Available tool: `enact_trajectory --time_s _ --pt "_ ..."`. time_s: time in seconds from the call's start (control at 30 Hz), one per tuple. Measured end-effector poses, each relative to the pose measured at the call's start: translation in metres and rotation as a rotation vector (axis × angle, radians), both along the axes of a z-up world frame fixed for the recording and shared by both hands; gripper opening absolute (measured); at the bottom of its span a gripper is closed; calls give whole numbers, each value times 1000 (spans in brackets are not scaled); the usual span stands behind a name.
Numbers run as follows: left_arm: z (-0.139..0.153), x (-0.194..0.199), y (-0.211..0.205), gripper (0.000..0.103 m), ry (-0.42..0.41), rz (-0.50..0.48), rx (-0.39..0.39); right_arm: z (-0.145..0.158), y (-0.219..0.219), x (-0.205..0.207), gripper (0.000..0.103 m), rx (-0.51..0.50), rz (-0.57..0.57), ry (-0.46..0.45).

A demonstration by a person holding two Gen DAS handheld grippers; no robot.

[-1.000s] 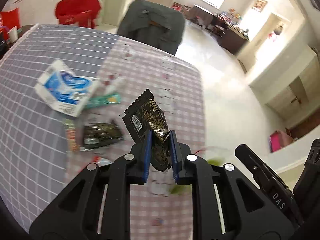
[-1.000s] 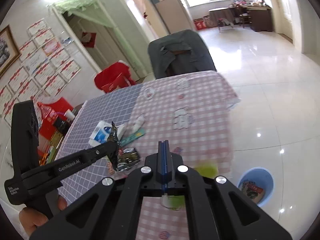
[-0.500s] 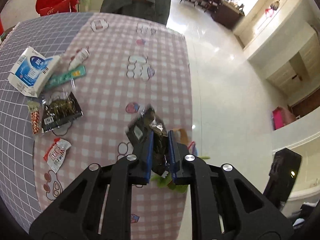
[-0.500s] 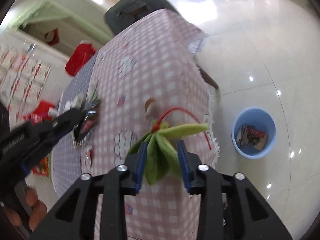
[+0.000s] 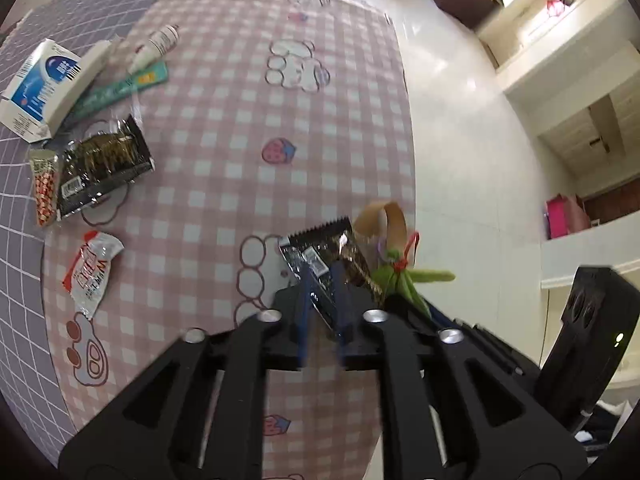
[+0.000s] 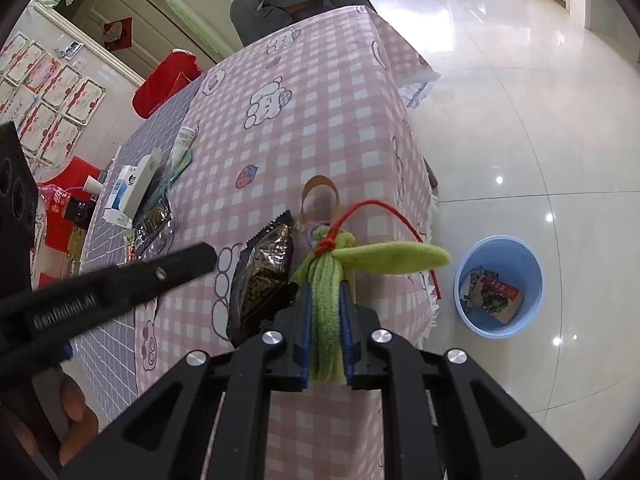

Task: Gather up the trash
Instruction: 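Carry the plush toy and dark wrapper over the blue bucket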

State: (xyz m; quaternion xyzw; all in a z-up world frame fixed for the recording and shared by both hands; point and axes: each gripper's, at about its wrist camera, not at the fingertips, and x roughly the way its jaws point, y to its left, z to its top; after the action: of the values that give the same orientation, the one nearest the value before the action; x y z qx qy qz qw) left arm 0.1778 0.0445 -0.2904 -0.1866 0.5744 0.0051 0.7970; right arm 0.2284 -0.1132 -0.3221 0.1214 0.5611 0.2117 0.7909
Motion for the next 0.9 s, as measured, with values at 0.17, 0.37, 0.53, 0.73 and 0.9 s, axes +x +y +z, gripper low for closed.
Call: enact_trajectory --time_s 0.17,0.37,0.53,0.73,0.9 --pt "-2 3 -8 64 -5 -28 24 2 -2 0 13 1 2 3" --pt "-27 12 -19 51 70 -58 21 3 0 -2 13 10 8 -2" --pt "-24 11 -19 37 49 -42 21 8 0 -4 11 20 10 -20" --pt "-1 11 -17 33 -13 -8 32 28 -13 -3 11 52 -19 -66" --pt "23 19 -26 33 -69 -18 16 53 -39 2 11 62 -76 -122"
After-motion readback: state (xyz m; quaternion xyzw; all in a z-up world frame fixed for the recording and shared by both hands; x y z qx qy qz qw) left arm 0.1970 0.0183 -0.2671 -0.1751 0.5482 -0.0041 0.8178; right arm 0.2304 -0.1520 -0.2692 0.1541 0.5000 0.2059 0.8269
